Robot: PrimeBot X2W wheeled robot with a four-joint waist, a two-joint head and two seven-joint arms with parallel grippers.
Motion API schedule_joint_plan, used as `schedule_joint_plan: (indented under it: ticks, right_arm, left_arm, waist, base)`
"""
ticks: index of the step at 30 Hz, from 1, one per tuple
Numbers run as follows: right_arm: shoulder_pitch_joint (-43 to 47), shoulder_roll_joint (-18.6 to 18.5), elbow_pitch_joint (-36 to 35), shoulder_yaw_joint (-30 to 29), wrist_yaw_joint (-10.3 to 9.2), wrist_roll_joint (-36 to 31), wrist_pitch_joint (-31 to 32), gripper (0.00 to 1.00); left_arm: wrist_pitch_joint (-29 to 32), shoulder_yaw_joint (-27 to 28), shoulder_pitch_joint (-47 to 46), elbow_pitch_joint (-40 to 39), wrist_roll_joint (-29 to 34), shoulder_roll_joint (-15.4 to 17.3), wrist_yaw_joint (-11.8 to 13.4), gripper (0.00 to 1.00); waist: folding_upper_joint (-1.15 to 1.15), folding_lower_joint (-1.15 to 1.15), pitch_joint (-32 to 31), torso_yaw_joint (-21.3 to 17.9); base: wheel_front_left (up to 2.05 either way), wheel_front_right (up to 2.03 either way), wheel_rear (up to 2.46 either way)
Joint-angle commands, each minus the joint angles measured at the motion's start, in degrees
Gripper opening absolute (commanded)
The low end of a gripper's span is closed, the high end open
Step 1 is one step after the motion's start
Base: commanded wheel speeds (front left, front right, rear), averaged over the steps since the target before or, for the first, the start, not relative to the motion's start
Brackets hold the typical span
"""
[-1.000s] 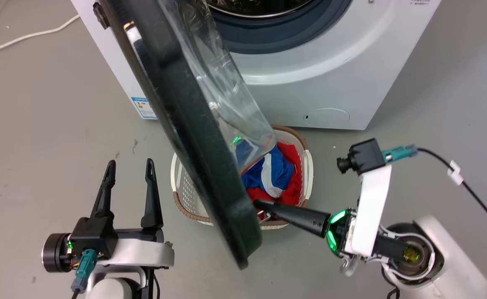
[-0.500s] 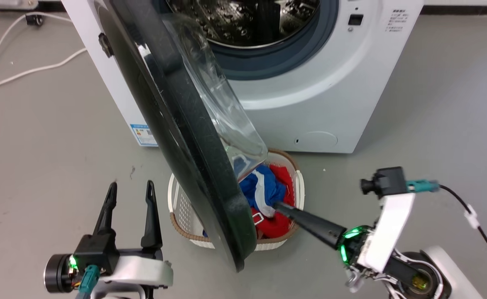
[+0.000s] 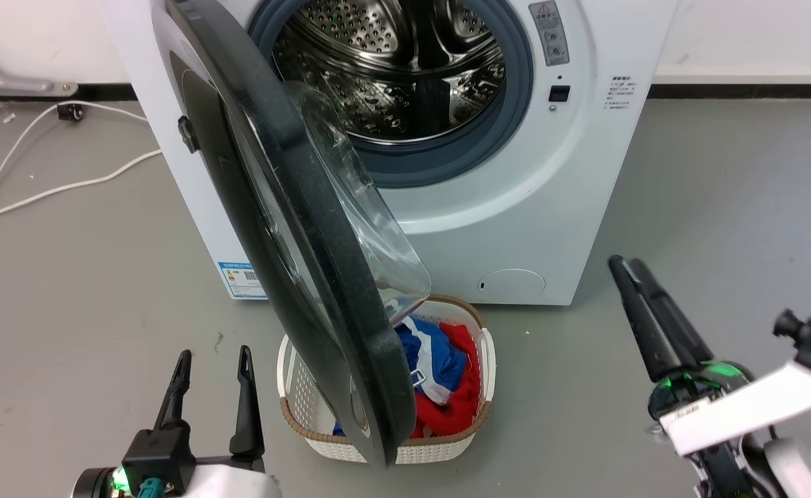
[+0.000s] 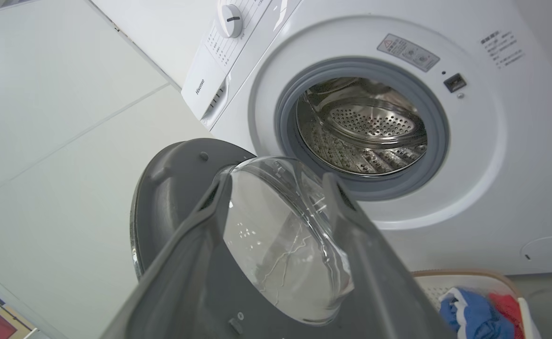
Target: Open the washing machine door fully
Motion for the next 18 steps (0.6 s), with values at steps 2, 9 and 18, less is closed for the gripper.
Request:
schedule_joint_plan:
  ticks: [2,9,18]
  right_arm:
    - [1.54,-2.24,1.39,0.79,0.13,-8.16,-8.15,1.00]
    - [4.44,1.11,3.10,-7.09,0.08,-32.08,-11.76,1.00]
    - [10.08,8.25,-0.55,-13.62,0.06,-49.09,-11.80,1.00]
  left_arm:
    - [-0.14,0.24,1.00,-0.29,0.32,-0.06,0.24,1.00]
    - [-0.14,0.57,2.12,-0.69,0.52,-0.06,0.22,1.00]
    - [-0.14,0.53,2.56,-0.76,0.48,-0.04,0.23,1.00]
  waist:
    - [0.00,0.01,-0.93,-0.42]
    - [0.00,0.01,-1.91,-1.07]
    - [0.00,0.01,-2.31,-1.32]
  base:
    - [0.00,0.00,0.00]
    - [0.00,0.00,0.00]
    - [0.00,0.00,0.00]
